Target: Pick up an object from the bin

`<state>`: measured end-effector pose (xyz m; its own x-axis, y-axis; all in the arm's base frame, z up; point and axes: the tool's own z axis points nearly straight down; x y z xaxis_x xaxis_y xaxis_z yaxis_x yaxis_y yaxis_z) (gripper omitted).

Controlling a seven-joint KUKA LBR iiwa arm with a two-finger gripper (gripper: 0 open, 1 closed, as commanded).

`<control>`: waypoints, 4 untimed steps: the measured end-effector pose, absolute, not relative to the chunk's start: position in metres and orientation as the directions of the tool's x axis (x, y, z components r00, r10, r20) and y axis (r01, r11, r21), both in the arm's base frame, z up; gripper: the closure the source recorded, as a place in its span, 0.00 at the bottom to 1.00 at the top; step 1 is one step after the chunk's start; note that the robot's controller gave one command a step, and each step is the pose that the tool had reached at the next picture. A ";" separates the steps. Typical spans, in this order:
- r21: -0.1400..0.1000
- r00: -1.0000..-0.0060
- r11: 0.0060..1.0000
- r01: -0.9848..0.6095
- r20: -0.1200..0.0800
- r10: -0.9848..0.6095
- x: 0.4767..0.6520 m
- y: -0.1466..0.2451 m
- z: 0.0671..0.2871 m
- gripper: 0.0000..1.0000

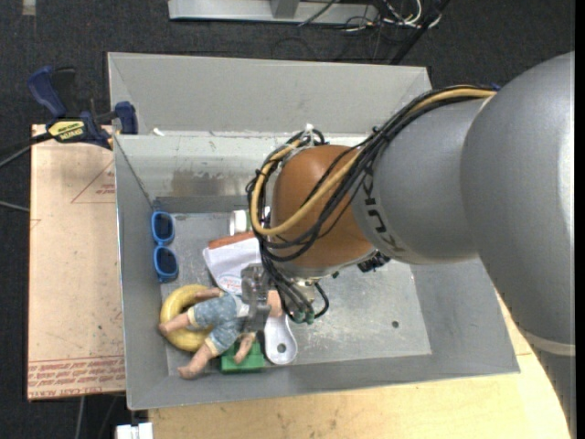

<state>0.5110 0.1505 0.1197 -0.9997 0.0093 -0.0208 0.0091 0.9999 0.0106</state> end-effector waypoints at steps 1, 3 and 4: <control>0.019 -0.999 0.999 0.026 -0.035 0.027 0.507 0.149 0.150 1.00; 0.021 -0.997 0.998 0.066 -0.031 0.066 0.499 0.157 0.127 0.00; 0.022 -0.997 0.997 0.067 -0.035 0.068 0.500 0.157 0.130 0.00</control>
Offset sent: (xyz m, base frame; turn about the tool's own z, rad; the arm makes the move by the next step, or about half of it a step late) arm 0.0073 -0.0068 0.1675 0.0245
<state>0.5004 0.1570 0.1301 -0.9971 0.0680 -0.0350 0.0673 0.9975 0.0225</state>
